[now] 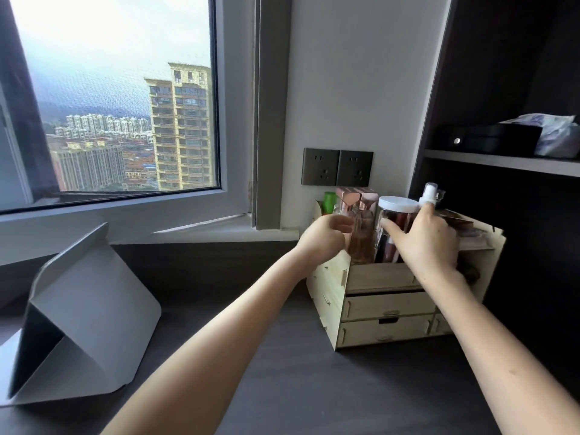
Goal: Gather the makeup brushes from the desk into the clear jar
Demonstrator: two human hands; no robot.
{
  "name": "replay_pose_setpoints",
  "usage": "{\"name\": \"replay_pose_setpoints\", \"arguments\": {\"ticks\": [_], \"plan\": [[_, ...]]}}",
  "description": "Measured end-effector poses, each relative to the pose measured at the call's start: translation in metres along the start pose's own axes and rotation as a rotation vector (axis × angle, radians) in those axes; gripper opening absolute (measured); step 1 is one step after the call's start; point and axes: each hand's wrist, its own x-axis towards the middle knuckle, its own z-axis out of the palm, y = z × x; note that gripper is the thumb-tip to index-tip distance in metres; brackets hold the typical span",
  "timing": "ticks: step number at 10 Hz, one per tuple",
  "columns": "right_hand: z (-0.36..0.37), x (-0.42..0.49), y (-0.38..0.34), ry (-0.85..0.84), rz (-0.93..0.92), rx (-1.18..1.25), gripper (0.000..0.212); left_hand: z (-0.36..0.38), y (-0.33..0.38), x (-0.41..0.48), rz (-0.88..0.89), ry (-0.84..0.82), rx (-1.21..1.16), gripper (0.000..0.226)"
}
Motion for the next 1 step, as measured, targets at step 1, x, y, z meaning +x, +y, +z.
{"name": "replay_pose_setpoints", "arguments": {"ticks": [1], "plan": [[-0.0148,-0.0248,-0.0094,0.201,-0.194,0.098,0.03,-0.0283,-0.0083,-0.0183,0.067,0.133,-0.032,0.057]]}}
